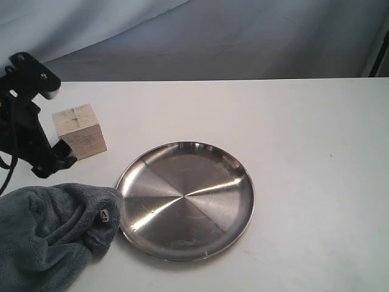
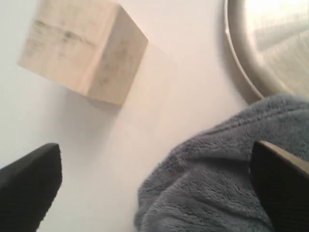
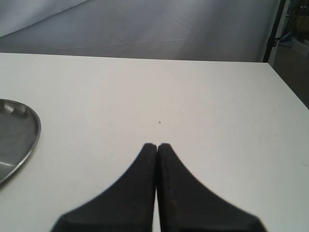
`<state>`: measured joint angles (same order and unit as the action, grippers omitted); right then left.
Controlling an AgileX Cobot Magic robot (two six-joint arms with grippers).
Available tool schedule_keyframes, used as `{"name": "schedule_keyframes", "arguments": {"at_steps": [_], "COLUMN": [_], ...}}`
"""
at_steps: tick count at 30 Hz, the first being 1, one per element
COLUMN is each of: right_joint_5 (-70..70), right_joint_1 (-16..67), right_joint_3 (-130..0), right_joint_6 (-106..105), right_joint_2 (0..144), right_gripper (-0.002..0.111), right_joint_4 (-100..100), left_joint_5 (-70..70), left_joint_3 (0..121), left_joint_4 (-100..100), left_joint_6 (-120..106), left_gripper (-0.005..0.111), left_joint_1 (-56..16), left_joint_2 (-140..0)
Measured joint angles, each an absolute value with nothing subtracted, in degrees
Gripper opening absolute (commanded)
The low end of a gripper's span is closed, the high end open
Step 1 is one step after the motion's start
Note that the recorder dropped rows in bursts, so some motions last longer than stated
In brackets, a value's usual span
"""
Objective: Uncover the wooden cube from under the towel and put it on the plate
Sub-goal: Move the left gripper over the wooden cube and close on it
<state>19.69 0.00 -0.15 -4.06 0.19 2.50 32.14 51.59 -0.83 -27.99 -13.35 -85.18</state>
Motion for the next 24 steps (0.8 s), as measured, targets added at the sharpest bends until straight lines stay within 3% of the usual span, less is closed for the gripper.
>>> {"name": "schedule_keyframes", "arguments": {"at_steps": [11,15,17,20,24], "right_joint_5": [19.69,19.69,19.69,19.69,19.69], "right_joint_1": [0.0,0.0,0.0,0.0,0.0], "right_joint_3": [-0.15,-0.15,-0.15,-0.15,-0.15], "right_joint_6": [-4.06,-4.06,-4.06,-4.06,-4.06], "right_joint_2": [0.19,0.19,0.19,0.19,0.19], "right_gripper": [0.0,0.0,0.0,0.0,0.0], "right_joint_4": [2.5,2.5,2.5,2.5,2.5], "left_joint_5": [21.61,15.38,11.63,7.15,1.76], "left_joint_3": [52.07,52.07,52.07,52.07,52.07], "left_joint_4": [-7.95,-8.16,-8.16,-8.43,-10.57], "left_joint_6": [-27.79,-27.79,-27.79,-27.79,-27.79], "left_gripper": [0.1,0.073,0.05,-0.001,0.0], "left_joint_1": [-13.35,-13.35,-13.35,-13.35,-12.35], "left_joint_2": [-80.96,-80.96,-80.96,-80.96,-80.96]}}
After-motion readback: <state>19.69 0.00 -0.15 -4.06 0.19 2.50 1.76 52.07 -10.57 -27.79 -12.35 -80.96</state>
